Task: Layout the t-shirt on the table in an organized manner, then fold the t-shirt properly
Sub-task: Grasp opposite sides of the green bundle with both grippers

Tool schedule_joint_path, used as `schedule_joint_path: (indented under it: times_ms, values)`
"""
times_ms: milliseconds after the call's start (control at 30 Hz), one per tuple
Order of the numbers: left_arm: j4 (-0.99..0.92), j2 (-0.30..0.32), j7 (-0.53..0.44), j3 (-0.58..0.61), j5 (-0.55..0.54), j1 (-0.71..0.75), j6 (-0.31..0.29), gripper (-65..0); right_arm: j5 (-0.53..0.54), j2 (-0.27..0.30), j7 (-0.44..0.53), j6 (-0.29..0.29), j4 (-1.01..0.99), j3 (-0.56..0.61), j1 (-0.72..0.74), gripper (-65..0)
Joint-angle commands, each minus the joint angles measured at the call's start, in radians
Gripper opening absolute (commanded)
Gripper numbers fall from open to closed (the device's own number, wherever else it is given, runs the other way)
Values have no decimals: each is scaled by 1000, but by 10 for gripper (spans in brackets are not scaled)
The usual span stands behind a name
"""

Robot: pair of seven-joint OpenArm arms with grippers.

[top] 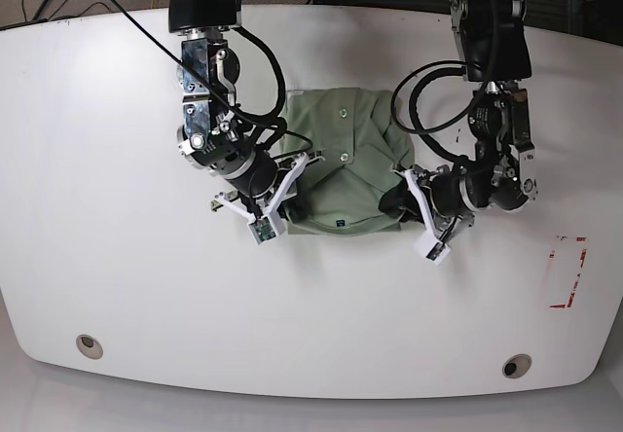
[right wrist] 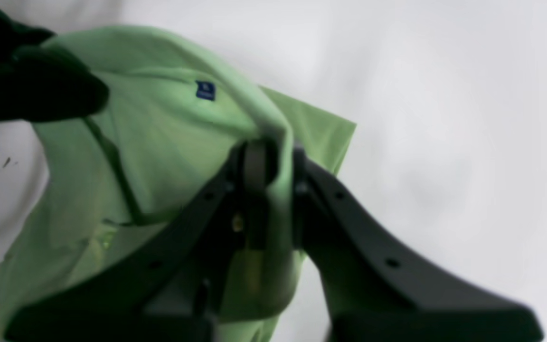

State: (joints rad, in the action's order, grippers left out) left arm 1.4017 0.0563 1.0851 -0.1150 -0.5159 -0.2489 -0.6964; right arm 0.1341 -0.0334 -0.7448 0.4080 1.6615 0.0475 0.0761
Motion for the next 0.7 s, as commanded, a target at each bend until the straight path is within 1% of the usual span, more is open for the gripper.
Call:
schedule_joint_path:
  times_ms: [0,67,267,567,667]
  values:
    - [35,4,-15,-2,-17,-30,-2,-543,6,-1,29,1,30,2,32,-598]
    - [52,4,-12,-2,-17,-39,-2,-543,6,-1,29,1,35,2,34,-598]
    - [98,4,48,-4,-17,-53,-2,-543,6,-1,29,1,58,4,37,-598]
    - [163,18,54,-4,-17,-69,-2,-543,6,-1,29,1,111,4,38,-598]
    - [192,18,88,-4,-19,-71,-2,-543,6,-1,29,1,138,4,38,-598]
